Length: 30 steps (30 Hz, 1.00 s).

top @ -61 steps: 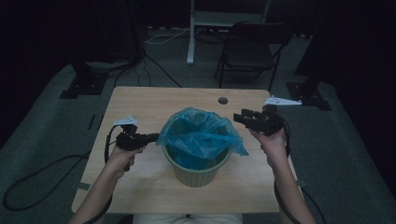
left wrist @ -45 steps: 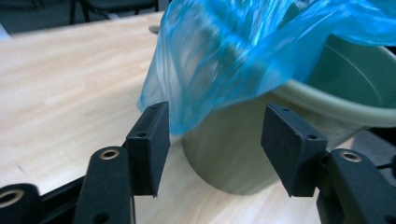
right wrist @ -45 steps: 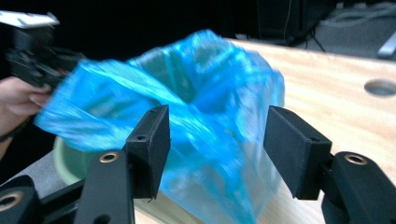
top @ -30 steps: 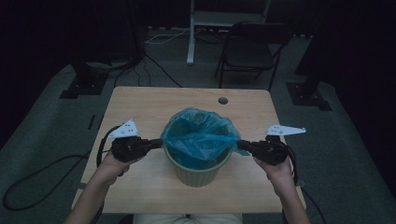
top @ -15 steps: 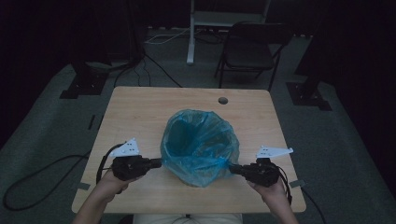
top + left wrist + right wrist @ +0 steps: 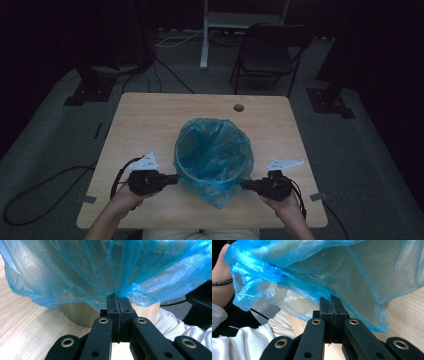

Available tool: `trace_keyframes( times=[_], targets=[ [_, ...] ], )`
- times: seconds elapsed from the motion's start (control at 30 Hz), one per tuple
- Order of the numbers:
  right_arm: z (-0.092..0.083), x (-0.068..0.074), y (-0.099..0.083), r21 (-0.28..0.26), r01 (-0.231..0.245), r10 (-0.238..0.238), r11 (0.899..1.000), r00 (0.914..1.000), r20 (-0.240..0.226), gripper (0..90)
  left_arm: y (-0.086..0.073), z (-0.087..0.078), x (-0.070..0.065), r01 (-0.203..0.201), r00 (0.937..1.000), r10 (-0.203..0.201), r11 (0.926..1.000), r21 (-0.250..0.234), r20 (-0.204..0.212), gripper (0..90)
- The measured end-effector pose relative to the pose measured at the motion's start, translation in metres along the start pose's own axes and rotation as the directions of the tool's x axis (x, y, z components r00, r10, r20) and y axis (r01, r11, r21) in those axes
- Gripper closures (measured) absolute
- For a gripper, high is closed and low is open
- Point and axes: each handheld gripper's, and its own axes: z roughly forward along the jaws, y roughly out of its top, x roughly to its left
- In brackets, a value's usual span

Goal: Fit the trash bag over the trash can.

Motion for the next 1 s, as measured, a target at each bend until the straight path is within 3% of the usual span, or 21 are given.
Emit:
trace_keyframes(
  times=[0.1, 0.3, 0.4, 0.47, 0.53, 0.67, 0.83, 0.9, 1.0],
  targets=[
    [0.003, -0.001, -0.001, 0.014, 0.001, -0.002, 1.000, 0.9999, 0.017, 89.9, -0.003, 0.003, 0.002, 0.000, 0.9997, 0.000, 0.9999, 0.013, -0.023, 90.0],
    [0.010, -0.015, -0.008, 0.041, -0.035, 0.033, 0.999, 0.9979, 0.055, 89.9, -0.014, 0.007, 0.015, 0.071, 0.9951, -0.070, 0.9975, 0.006, -0.070, 89.5],
    [0.014, -0.022, -0.013, 0.056, -0.054, 0.049, 0.997, 0.9960, 0.074, 89.9, -0.019, 0.011, 0.019, 0.081, 0.9933, -0.078, 0.9964, 0.024, -0.085, 89.6],
    [0.017, -0.027, -0.016, 0.064, -0.063, 0.058, 0.996, 0.9952, 0.079, 89.8, -0.021, 0.015, 0.019, 0.083, 0.9890, -0.077, 0.9956, 0.045, -0.127, 89.5],
    [0.021, -0.031, -0.018, 0.079, -0.071, 0.062, 0.994, 0.9921, 0.109, 89.8, -0.024, 0.020, 0.021, 0.087, 0.9806, -0.075, 0.9943, 0.062, -0.181, 89.4],
    [0.029, -0.039, -0.024, 0.098, -0.098, 0.086, 0.990, 0.9895, 0.117, 89.0, -0.030, 0.023, 0.025, 0.123, 0.9834, -0.117, 0.9919, 0.033, -0.139, 87.4],
    [0.018, -0.037, -0.026, 0.040, -0.102, 0.097, 0.994, 0.9893, 0.109, 54.1, -0.035, 0.019, 0.025, 0.122, 0.9839, -0.120, 0.9925, 0.008, -0.133, 81.2],
    [0.008, -0.035, -0.027, 0.013, -0.107, 0.106, 0.994, 0.9906, 0.086, 45.0, -0.038, 0.016, 0.027, 0.127, 0.9830, -0.127, 0.9918, -0.005, -0.132, 78.6],
    [-0.010, -0.029, -0.029, -0.031, -0.082, 0.084, 0.996, 0.9952, 0.051, 34.0, -0.042, 0.010, 0.028, 0.124, 0.9828, -0.128, 0.9916, -0.038, -0.134, 65.2]
  ],
)
